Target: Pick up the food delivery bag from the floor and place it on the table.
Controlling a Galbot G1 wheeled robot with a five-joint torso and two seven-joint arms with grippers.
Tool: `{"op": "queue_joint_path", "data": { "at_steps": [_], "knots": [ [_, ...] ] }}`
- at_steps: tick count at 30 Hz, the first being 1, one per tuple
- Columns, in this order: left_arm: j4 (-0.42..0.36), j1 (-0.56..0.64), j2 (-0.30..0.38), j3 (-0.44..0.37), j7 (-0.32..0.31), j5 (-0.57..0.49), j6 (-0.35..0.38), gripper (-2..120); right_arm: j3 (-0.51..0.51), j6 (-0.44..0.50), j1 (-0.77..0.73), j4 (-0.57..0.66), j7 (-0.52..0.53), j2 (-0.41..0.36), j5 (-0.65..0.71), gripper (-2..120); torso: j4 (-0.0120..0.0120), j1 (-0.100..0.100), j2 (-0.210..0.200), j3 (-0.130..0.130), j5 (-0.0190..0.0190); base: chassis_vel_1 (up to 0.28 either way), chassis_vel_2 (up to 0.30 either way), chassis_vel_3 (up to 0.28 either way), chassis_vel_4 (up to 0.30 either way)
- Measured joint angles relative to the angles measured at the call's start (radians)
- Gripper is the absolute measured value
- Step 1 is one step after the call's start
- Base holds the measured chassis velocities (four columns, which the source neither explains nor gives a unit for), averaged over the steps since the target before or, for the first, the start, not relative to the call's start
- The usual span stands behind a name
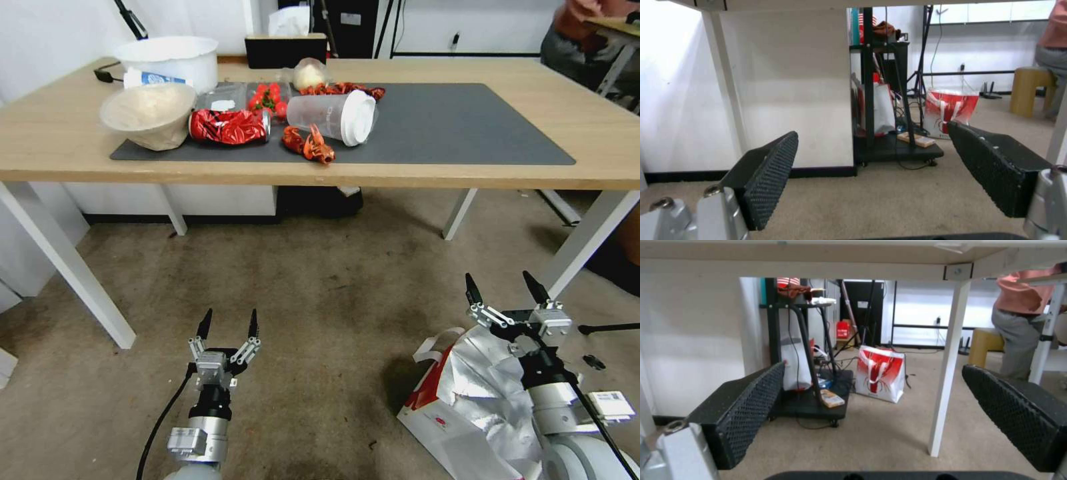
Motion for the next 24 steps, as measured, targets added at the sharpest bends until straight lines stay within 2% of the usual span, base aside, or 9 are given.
{"op": "queue_joint_path", "data": {
  "at_steps": [24],
  "knots": [
    [0.005, -0.002, -0.009, 0.006, 0.015, 0.002, -0.001, 86, 0.006, 0.003, 0.013, -0.010, 0.007, 0.002, 0.012, 100, 0.0000, -0.015, -0.092, -0.077, -0.0001, 0.000, 0.000, 0.000, 0.000]
  ]
}}
